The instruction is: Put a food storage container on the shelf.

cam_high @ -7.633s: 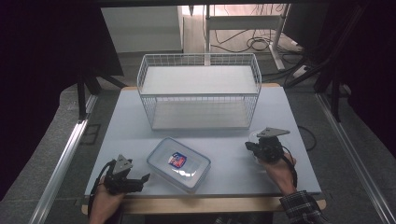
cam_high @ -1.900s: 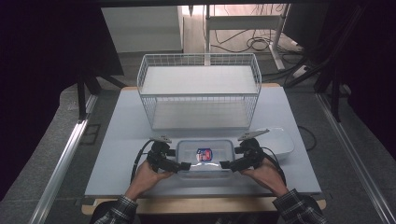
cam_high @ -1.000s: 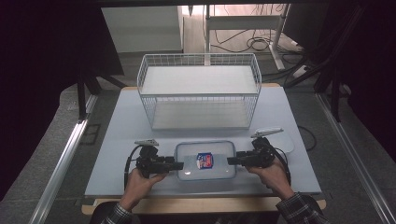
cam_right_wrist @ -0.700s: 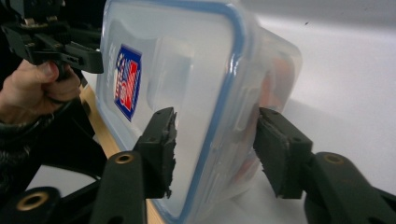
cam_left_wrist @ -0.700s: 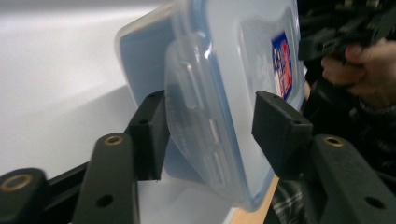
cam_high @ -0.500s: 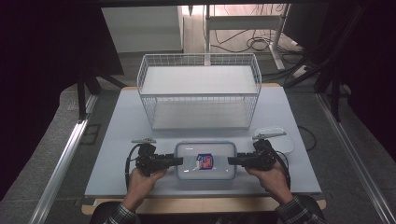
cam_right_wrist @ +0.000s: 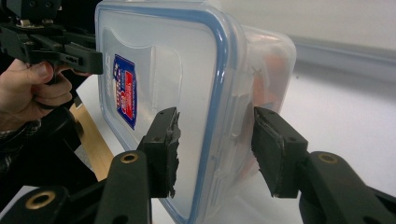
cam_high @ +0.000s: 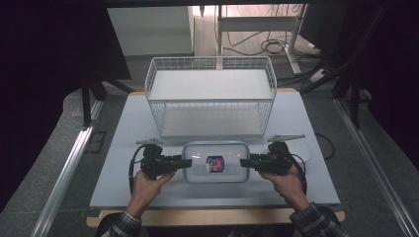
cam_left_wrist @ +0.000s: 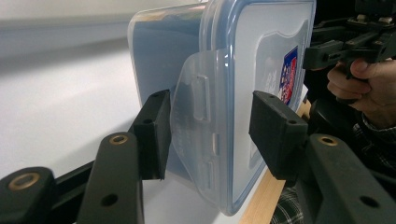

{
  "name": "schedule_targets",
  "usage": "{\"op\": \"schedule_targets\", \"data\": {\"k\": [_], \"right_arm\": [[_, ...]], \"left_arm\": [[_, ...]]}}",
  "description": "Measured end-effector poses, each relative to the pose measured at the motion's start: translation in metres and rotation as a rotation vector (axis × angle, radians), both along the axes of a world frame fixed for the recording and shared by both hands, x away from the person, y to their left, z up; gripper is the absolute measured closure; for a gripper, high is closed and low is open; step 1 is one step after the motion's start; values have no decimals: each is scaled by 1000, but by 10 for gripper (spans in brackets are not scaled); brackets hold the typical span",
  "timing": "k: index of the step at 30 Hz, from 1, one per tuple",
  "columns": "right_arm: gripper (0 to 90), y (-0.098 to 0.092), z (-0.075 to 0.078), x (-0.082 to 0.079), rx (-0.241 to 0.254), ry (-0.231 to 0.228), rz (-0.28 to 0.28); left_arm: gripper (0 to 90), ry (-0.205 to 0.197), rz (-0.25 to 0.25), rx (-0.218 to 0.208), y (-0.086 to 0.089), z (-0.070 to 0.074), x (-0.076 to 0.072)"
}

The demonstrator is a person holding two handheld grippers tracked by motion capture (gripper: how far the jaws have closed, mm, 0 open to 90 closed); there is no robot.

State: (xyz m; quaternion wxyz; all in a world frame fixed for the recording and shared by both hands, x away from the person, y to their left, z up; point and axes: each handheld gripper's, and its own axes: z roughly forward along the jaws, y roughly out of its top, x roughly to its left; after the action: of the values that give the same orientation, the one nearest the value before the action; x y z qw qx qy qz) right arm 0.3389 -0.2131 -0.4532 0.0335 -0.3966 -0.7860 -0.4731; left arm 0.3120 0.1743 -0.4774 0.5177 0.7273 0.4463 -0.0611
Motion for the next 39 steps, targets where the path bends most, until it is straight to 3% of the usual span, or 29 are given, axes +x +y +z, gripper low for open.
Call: {"op": "schedule_targets", "data": {"k": [13,25,39], "right_arm": [[525,8,35,21,27,-67,9],[525,10,66,38,42,-99,-5],[525,17,112,63,63,-140,-16]], "left_arm": [[496,-62,21,14,8,42,19],[498,-91,34,5,9,70,34],[496,-134,51,2,15,117,57]]}}
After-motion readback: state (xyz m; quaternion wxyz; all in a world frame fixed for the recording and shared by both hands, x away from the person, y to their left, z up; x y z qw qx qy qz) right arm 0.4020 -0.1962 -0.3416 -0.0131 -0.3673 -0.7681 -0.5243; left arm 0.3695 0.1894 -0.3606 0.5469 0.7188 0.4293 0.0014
